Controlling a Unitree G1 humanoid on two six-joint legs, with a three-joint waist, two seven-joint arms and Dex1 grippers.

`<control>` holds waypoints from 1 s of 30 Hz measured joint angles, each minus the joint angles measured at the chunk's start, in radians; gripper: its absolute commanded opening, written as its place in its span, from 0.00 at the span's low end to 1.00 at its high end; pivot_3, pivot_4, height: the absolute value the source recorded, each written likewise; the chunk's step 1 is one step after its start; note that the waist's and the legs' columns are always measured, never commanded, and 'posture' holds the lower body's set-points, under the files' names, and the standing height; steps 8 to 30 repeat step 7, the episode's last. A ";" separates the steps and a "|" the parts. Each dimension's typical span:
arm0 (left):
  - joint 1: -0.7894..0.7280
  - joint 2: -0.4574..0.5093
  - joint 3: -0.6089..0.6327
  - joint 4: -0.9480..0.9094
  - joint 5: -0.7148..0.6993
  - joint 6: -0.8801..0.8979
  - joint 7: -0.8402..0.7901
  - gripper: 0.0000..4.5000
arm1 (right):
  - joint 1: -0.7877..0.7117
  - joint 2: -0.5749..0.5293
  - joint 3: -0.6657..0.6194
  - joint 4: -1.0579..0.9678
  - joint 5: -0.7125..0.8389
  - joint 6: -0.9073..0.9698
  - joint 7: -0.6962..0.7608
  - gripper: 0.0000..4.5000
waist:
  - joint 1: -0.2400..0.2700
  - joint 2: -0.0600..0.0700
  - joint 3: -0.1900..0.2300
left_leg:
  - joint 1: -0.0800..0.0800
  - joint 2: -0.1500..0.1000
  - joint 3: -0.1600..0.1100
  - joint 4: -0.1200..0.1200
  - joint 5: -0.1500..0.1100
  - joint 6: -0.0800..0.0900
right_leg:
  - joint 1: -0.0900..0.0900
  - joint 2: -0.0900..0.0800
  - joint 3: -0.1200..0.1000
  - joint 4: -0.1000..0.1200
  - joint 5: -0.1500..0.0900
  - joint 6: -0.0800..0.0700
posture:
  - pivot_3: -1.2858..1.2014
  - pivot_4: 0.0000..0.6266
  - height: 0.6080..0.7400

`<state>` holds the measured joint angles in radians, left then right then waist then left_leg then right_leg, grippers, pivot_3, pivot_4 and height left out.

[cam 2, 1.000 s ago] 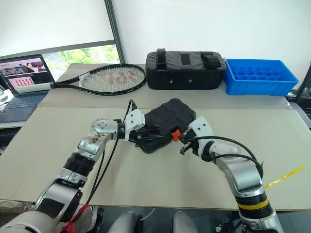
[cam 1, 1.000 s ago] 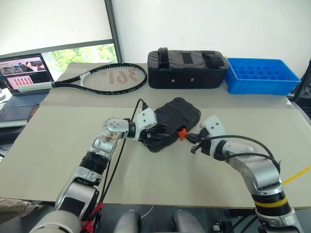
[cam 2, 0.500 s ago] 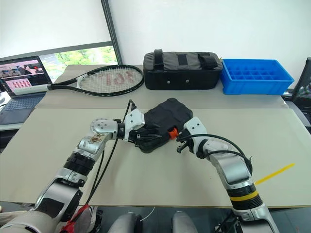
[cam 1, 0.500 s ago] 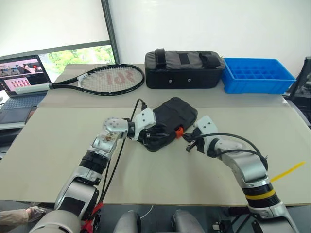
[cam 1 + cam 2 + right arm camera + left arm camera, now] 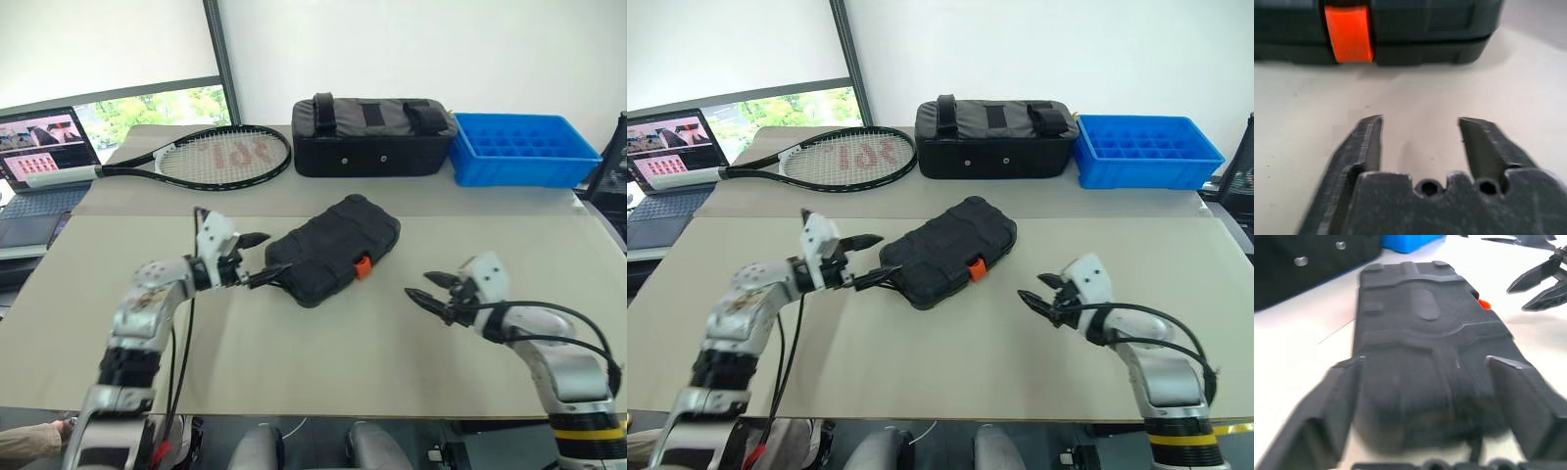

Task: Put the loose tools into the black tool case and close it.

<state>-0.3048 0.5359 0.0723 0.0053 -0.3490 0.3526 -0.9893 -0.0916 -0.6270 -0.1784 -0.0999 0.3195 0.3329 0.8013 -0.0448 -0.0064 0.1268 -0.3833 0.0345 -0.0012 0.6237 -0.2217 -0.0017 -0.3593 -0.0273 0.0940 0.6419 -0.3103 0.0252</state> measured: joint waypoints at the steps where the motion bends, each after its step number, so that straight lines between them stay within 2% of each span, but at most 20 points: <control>1: 0.054 0.012 0.010 -0.020 0.000 0.003 0.014 1.00 | -0.001 -0.012 -0.014 0.039 0.009 -0.043 0.032 0.99 | 0.000 0.000 0.000 | 0.000 0.000 0.000 0.000 0.000 0.000 | 0.001 0.000 0.000 0.000 0.001 -0.001 | 0.52 0.24 0.75; 3: 0.166 0.016 0.033 -0.044 0.010 -0.001 0.055 1.00 | -0.002 -0.034 -0.048 0.132 0.019 -0.136 0.106 0.99 | 0.001 -0.001 0.001 | 0.002 0.000 0.001 0.000 0.000 0.000 | 0.003 -0.001 0.000 0.000 0.002 -0.003 | 0.52 0.24 0.75; 6: 0.249 0.016 0.026 -0.053 0.052 -0.022 0.107 1.00 | -0.010 -0.045 -0.063 0.224 0.028 -0.224 0.191 0.99 | 0.007 -0.003 0.002 | 0.003 0.000 0.001 0.001 0.000 0.000 | 0.004 -0.001 0.000 0.000 0.001 -0.003 | 0.52 0.24 0.75; 30: 0.253 0.016 0.022 -0.055 0.060 -0.028 0.115 1.00 | -0.013 -0.045 -0.063 0.242 0.036 -0.240 0.210 0.99 | 0.009 -0.003 0.002 | 0.002 0.000 0.001 0.001 0.000 0.000 | 0.004 -0.001 0.000 0.000 0.001 -0.003 | 0.52 0.24 0.75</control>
